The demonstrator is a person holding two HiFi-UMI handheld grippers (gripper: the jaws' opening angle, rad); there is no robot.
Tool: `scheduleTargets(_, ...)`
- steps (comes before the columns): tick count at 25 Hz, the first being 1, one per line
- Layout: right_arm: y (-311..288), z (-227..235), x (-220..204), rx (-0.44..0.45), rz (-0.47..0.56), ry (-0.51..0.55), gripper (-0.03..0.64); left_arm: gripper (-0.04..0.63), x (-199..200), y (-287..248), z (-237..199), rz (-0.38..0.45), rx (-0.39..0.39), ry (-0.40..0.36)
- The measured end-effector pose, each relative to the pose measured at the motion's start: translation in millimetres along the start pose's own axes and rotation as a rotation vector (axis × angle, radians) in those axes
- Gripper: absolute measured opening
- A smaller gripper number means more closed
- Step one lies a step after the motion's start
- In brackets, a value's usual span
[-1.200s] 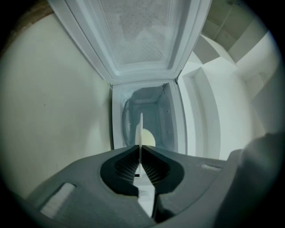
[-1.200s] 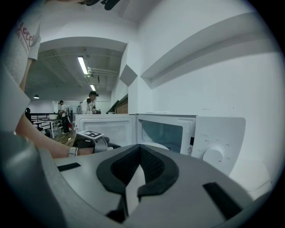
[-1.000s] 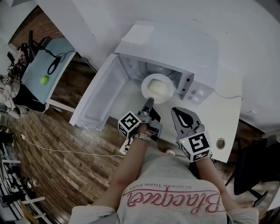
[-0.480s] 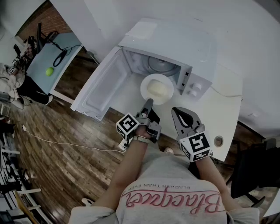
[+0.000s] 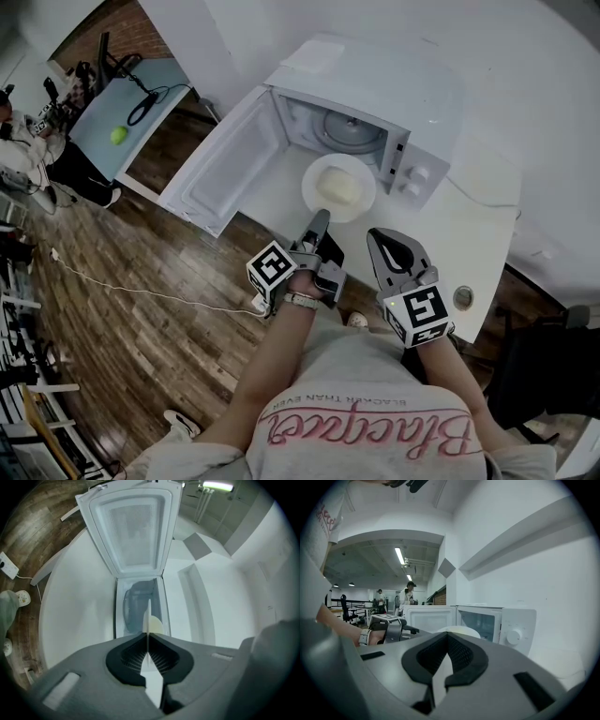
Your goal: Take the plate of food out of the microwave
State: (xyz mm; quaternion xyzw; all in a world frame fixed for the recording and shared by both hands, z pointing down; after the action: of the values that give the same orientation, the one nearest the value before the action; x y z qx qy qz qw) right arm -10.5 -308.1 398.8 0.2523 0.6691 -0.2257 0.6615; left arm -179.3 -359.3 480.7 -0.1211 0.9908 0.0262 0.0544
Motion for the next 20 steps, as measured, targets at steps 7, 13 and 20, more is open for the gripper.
scheduleTargets(7,14,-11,3,-0.001,0.008,0.041,0.011,0.017,-8,23,13,0.021,-0.008,0.015)
scheduleTargets(13,21,-14,5,-0.004,0.015,0.027,0.011,0.017,-12,33,20,0.023,-0.013,0.019)
scheduleTargets(20,22,-13,6,-0.017,0.016,0.015,0.011,0.017,-13,34,24,0.022,-0.017,0.036)
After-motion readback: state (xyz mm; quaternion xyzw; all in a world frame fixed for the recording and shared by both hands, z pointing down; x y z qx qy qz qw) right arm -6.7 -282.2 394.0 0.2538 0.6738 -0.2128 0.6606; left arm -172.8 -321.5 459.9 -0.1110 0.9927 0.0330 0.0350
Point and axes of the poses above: the fingertips, and each gripper's own axes: y backward along the fingers, z to its right, x out of its top, the point moved 7 cm from there along y, backward along the fingers, and after that the axes turned 11 degrees about z, right-handed, at the moved point
